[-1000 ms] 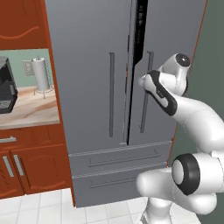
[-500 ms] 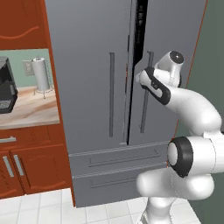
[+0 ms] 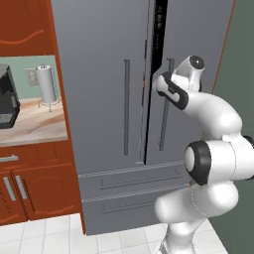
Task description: Open the fridge, grab two sodas, and place both sodas inside the bowl with ice on the dining counter.
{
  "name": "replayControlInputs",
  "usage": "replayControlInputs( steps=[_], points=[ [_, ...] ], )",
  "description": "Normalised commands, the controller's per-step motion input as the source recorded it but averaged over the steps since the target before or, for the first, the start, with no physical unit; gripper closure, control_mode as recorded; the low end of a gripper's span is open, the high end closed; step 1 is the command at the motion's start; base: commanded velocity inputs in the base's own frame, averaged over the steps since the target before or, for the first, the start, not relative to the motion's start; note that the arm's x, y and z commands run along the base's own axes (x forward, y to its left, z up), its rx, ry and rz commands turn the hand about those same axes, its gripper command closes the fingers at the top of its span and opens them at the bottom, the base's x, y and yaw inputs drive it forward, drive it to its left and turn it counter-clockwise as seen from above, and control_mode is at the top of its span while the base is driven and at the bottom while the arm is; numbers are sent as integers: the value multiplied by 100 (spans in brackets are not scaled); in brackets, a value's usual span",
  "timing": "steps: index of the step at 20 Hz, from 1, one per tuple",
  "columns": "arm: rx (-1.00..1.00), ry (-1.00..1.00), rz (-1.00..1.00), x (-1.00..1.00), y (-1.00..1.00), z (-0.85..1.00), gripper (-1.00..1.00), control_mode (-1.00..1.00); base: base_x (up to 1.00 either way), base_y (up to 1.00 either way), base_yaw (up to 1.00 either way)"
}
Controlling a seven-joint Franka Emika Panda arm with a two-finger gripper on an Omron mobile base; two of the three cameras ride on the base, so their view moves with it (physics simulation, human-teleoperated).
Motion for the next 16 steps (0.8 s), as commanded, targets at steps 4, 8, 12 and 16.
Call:
replayControlInputs(
  steps=[4,8,12,16],
  points=[
    [0,-1,0,33,-3,-6,-100,-100,0,0,0],
    [0,-2,0,36,0,-8,-100,-100,0,0,0],
    [0,0,0,39,0,-13,100,-100,0,0,0],
    [0,0,0,11,0,-3,100,-100,0,0,0]
  ],
)
